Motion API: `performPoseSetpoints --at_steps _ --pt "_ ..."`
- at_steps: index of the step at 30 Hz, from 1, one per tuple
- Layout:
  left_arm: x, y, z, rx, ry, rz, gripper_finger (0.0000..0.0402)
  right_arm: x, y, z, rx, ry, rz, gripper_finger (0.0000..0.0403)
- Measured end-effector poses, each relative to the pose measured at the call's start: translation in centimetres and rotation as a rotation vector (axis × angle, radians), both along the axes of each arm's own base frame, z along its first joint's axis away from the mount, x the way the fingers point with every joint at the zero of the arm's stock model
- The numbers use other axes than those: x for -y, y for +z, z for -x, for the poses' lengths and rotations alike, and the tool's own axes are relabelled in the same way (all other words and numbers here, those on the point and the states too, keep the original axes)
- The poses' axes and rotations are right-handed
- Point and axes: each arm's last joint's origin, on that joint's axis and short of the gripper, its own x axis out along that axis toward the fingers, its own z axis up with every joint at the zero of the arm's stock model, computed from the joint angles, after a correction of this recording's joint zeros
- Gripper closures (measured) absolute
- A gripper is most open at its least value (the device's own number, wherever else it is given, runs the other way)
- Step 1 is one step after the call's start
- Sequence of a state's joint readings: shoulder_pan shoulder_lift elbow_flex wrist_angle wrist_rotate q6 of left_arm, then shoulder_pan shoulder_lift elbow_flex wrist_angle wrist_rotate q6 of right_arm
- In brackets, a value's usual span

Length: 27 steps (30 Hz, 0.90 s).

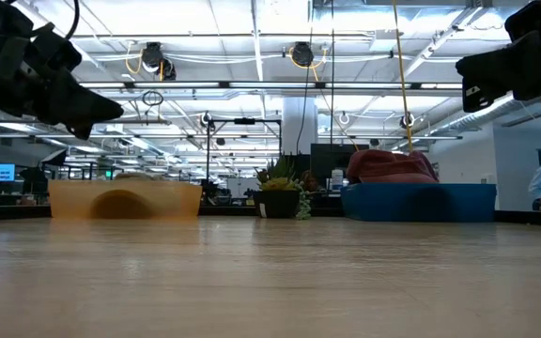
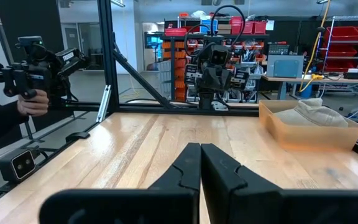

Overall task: Pick & Place hat
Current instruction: Return to Home Position

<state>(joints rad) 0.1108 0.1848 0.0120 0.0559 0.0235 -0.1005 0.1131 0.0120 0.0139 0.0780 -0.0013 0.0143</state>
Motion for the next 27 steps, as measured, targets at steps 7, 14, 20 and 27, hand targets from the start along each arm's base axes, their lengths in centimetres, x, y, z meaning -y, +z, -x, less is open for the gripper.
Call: performPoseSetpoints --at_steps 7,14,20,27 --pt "0.02 0.04 -0.01 -0.001 -0.014 -0.067 0.0395 0.0 0.0 0.0 0.0 0.0 0.0 0.0403" --pt "0.05 -0.02 0.0 -0.01 -0.028 -0.098 0.0397 0.0 -0.05 0.0 -0.005 0.0 0.001 0.0403" --pt "0.12 -0.02 -0.01 -0.009 -0.054 -0.112 0.0396 0.0 -0.08 0.0 -0.008 0.0 0.001 0.0403" --pt "0.16 -0.01 -0.01 -0.007 -0.066 -0.093 0.0384 0.0 -0.07 0.0 -0.007 0.0 0.001 0.0403"
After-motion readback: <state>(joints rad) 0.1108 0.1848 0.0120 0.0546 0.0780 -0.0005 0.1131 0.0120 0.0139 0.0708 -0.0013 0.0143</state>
